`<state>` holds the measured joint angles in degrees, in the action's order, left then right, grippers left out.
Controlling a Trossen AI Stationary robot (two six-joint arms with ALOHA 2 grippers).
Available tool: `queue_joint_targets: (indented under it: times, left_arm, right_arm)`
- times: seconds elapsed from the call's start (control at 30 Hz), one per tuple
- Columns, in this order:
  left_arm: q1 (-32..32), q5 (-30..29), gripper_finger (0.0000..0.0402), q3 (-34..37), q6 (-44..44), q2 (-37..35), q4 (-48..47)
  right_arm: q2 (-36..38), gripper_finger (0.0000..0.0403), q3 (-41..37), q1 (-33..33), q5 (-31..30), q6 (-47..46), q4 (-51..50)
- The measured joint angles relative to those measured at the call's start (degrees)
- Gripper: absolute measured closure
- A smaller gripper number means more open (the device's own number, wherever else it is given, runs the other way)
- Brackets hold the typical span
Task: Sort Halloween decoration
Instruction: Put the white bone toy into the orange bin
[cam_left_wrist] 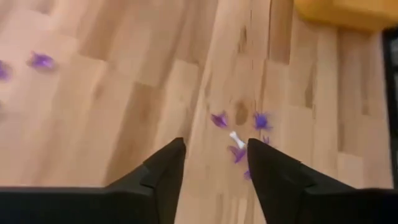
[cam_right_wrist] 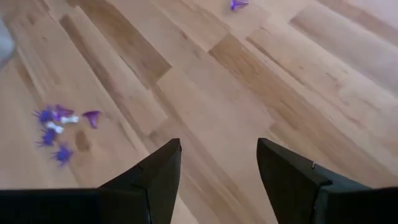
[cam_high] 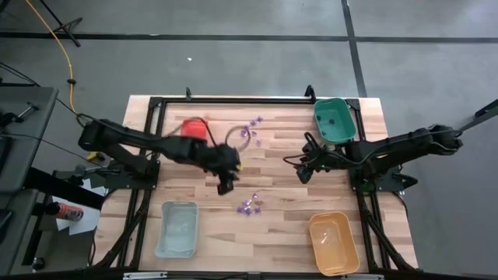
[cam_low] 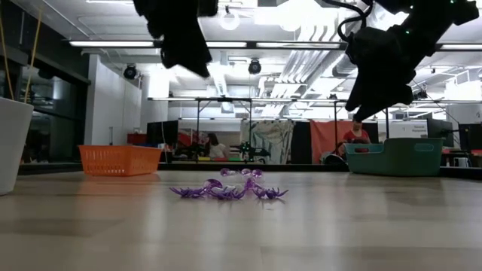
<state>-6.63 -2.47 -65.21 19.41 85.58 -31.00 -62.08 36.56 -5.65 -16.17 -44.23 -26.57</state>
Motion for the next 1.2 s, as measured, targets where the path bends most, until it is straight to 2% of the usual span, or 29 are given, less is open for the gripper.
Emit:
queue_joint_targets:
  times: [0.13, 0.33, 0.57, 0.67, 0.77, 0.97, 1.07, 1.2]
  left_arm:
    - [-3.46, -3.13, 0.0211, 0.00, 1.72, 5.52, 4.02]
    - [-5.91, -2.44, 0.0204, -0.83, 3.01, 12.80, 10.22]
    - [-7.76, -2.29, 0.0204, -5.20, 15.34, 19.36, 8.05]
    - [-8.18, -2.24, 0.0204, -7.85, 21.75, 21.90, 6.68]
    - [-8.58, -2.33, 0.0204, -11.86, 24.73, 24.57, 1.75]
    - [-9.56, -2.81, 0.0204, -19.71, 25.04, 29.72, -11.26]
    - [-9.66, -3.00, 0.0204, -21.39, 26.13, 31.24, -11.38]
    - [-9.12, -2.73, 0.0204, -22.50, 28.94, 32.39, -10.91]
  right_arm:
    - [-0.32, 0.0199, 0.02, 0.00, -0.34, 3.51, -1.51]
    - [-0.29, 0.0199, 0.02, 0.00, -2.19, 6.34, -4.69]
    - [-0.29, 0.0199, 0.02, 0.01, -7.57, 6.37, -6.27]
    - [-0.29, 0.0199, 0.02, 0.00, -7.84, 5.26, -6.25]
    - [-0.31, 0.0199, 0.02, -0.02, -7.67, 1.19, -6.71]
    - [-0.32, 0.0199, 0.02, -0.12, -6.55, -12.83, -7.35]
    - [-0.32, 0.0199, 0.02, -1.03, -5.21, -20.06, -7.51]
    - [-0.34, 0.0199, 0.02, -3.09, -5.03, -24.52, -7.48]
